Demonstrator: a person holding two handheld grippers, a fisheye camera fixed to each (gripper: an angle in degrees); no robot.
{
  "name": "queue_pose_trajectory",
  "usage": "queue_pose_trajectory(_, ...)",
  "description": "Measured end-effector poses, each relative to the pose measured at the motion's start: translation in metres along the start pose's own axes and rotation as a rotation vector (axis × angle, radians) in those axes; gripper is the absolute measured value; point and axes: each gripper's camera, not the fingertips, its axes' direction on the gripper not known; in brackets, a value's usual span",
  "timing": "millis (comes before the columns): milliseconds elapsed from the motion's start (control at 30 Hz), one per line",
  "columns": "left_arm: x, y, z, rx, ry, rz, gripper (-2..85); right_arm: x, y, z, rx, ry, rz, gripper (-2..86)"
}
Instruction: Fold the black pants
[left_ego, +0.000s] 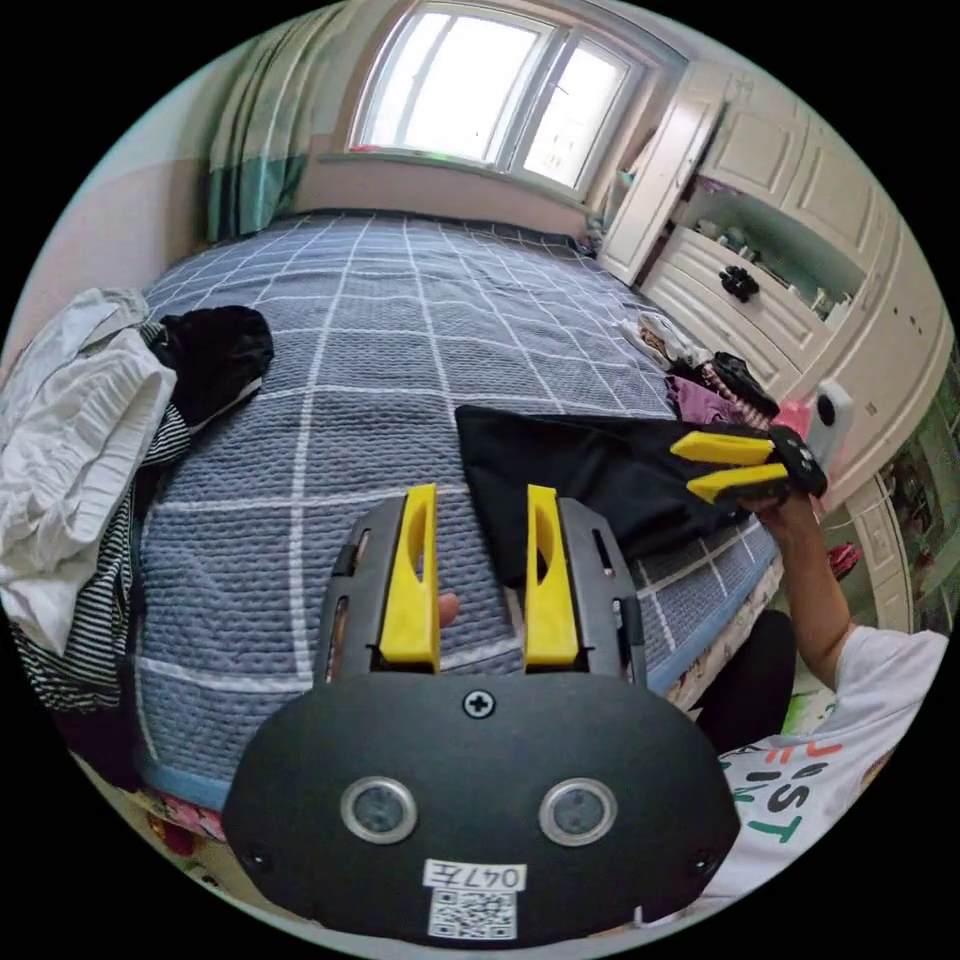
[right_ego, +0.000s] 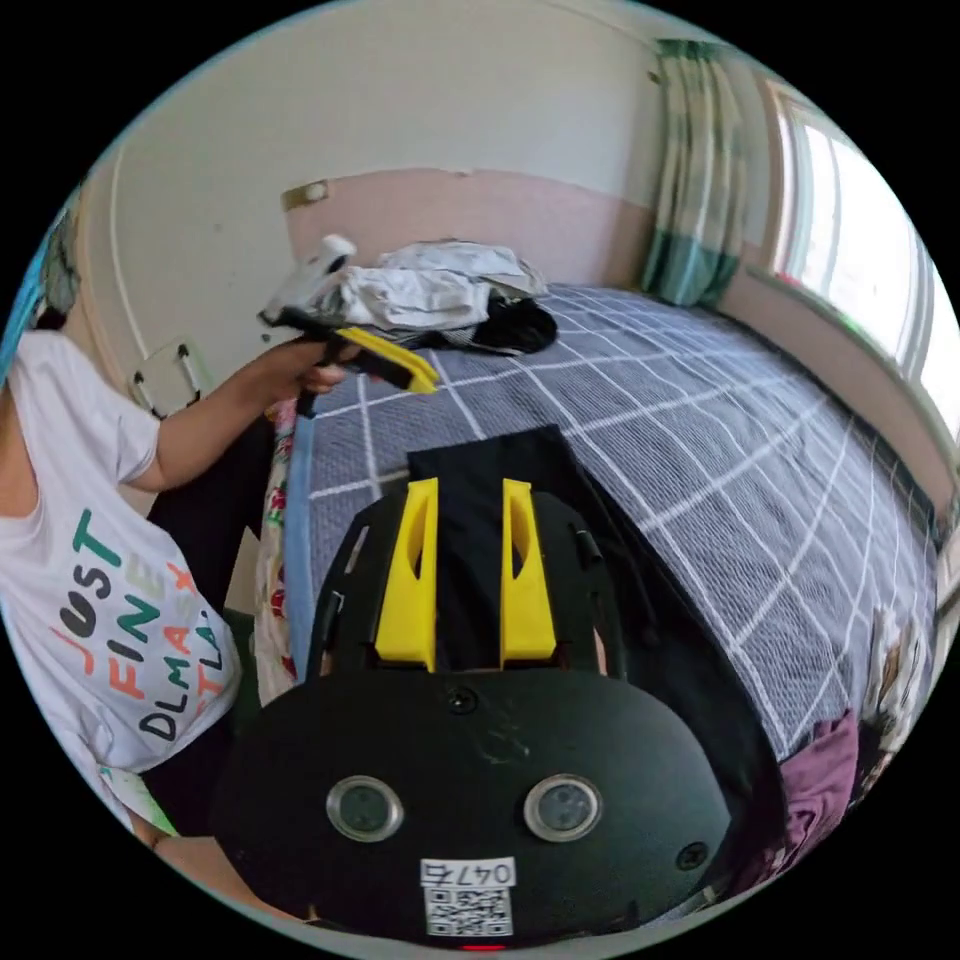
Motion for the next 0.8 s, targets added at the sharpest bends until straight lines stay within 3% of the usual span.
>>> queue_pose_trajectory(167,-0.054,-0.021,0.008,-0.049,0.224,-0.136,17.2,-0.117,-0.032,0.066,-0.118,0.149,-0.232,8.4)
queue_pose_trajectory(333,-0.083,-0.039,0.036,-0.089,0.339,-0.221,18.3,-0.166,-0.042,0.128,-0.307,0.345,-0.357,6.3)
queue_pose_trajectory(500,-0.096,-0.058,0.076,-0.159,0.543,-0.28,19.4,-0.168,-0.03,0.124,-0.267,0.319,-0.233,1.6)
queue_pose_trajectory(633,-0.099,-0.068,0.092,-0.179,0.592,-0.313,19.7,-0.162,-0.014,0.101,-0.182,0.275,-0.115,0.6)
queue_pose_trajectory(800,-0.09,-0.096,0.123,-0.235,0.597,-0.349,20.0,-0.178,0.005,0.067,-0.054,0.395,-0.105,0.5)
